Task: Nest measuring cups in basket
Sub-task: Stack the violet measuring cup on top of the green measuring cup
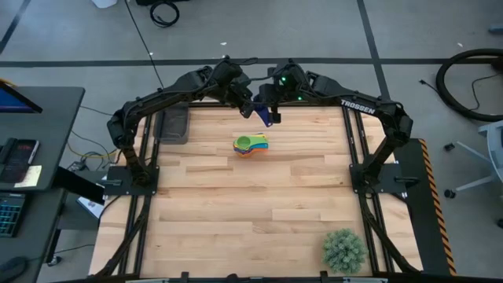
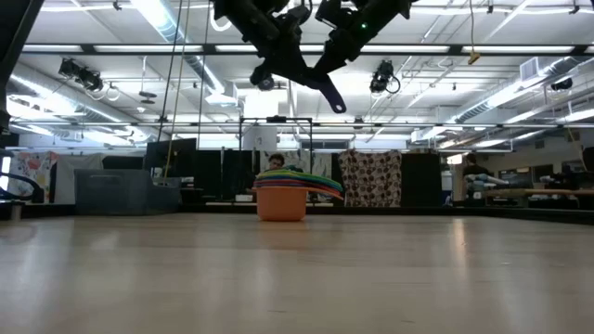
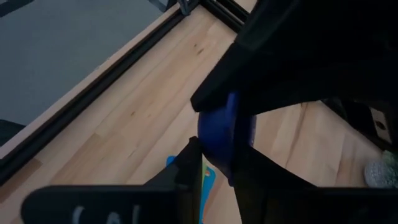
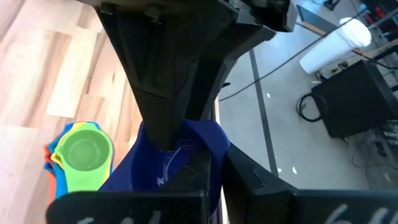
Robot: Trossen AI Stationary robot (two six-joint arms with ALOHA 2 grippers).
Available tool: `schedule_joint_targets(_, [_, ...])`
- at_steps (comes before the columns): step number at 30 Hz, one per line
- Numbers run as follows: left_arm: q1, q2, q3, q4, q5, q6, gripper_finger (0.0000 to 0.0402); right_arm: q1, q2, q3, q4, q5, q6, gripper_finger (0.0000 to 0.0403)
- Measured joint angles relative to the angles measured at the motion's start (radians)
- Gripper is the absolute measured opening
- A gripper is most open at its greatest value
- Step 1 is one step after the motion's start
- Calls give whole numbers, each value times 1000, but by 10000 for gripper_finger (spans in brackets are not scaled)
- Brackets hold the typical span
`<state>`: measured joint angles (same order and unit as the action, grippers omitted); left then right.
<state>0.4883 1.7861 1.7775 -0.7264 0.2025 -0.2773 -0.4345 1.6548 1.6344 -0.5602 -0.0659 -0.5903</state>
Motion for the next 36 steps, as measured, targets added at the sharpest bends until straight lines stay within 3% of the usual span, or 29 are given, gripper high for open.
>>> schedule_joint_targets(12, [-13, 1, -1, -11, -4, -31, 61, 2, 0, 2, -29, 21, -1, 24])
schedule_joint_targets(19, [-25, 1, -4, -26, -7, -29, 15, 8, -7, 7, -15, -20, -8, 107])
schedule_joint_targets(24, [-28, 2, -5, -43, 11, -69, 10, 21, -9, 8, -6, -32, -16, 144])
schedule_joint_targets(30, [-33, 0, -4, -124, 20, -110, 10, 26, -19, 6, 8, 57, -23, 149])
schedule_joint_targets(36, [-35, -1, -3, -207, -19, -220, 10, 25, -39, 5, 6, 280, -92, 142])
